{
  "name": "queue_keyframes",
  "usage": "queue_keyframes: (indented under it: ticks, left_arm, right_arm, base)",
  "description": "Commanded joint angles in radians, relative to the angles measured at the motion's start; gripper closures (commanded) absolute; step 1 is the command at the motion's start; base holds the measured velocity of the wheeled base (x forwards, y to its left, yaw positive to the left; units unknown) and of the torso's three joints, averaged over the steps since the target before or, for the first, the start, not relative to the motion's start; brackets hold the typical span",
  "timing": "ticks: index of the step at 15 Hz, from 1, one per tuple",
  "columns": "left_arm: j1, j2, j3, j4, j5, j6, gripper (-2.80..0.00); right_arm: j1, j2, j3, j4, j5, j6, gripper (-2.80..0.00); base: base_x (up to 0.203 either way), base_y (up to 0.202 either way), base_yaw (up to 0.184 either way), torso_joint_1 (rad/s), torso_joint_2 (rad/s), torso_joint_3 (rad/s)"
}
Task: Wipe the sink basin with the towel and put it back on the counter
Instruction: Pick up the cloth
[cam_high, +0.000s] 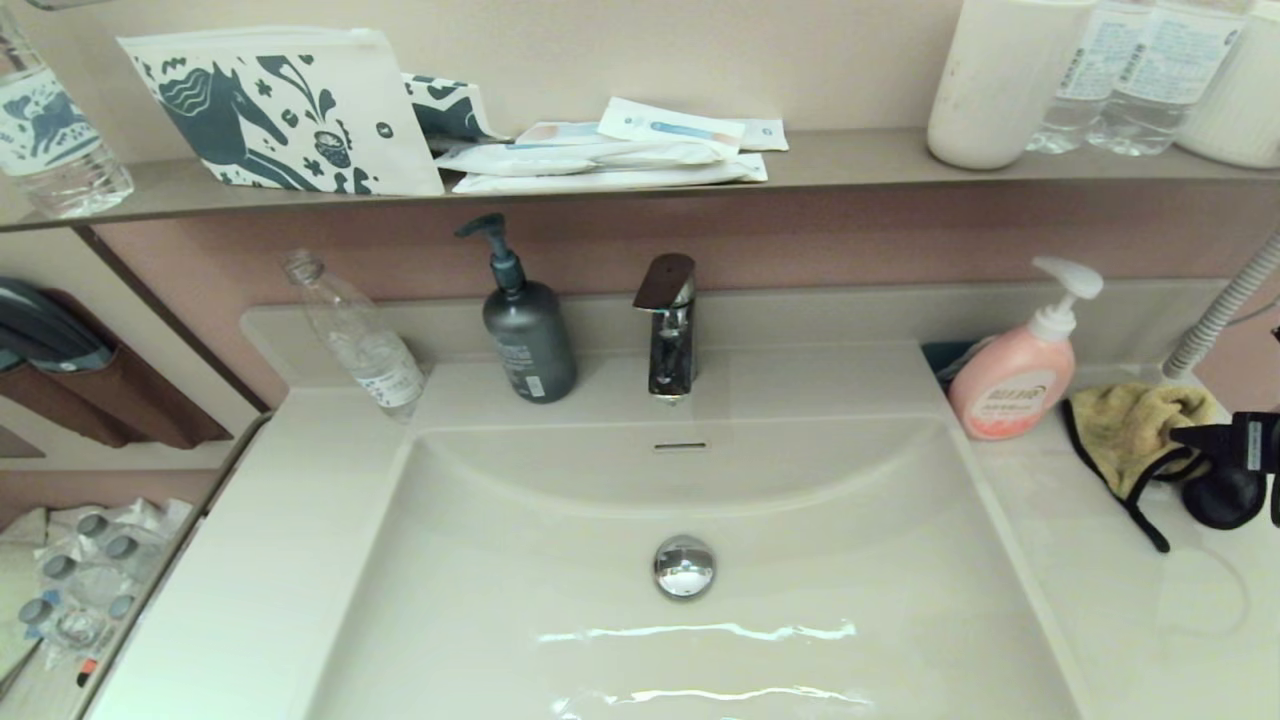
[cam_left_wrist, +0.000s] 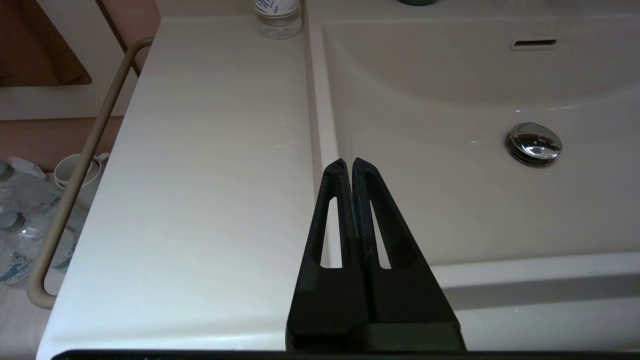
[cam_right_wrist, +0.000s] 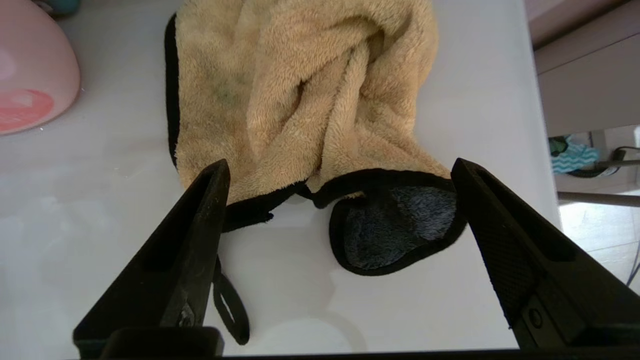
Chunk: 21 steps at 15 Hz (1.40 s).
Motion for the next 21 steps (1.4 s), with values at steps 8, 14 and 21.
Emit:
queue_keyframes:
  ticks: [8, 14, 21]
  left_arm:
    - [0.0, 0.002, 0.0, -0.001, 0.0, 0.0, 0.0]
    - [0.0, 0.002, 0.0, -0.001, 0.0, 0.0, 0.0]
    - [0.0, 0.002, 0.0, -0.001, 0.0, 0.0, 0.0]
  right_arm:
    - [0.017, 0.136, -0.065, -0.048, -0.002, -0.029, -2.8]
    - [0.057, 0.191, -0.065, -0.187, -0.016, -0.025, -2.8]
    - [0.087, 0.233, -0.066, -0.267, -0.054, -0.026, -2.8]
  base:
    - [0.0, 0.0, 0.0, 0.0, 0.0, 0.0]
    - [0.0, 0.0, 0.0, 0.0, 0.0, 0.0]
    - [0.0, 0.0, 0.0, 0.0, 0.0, 0.0]
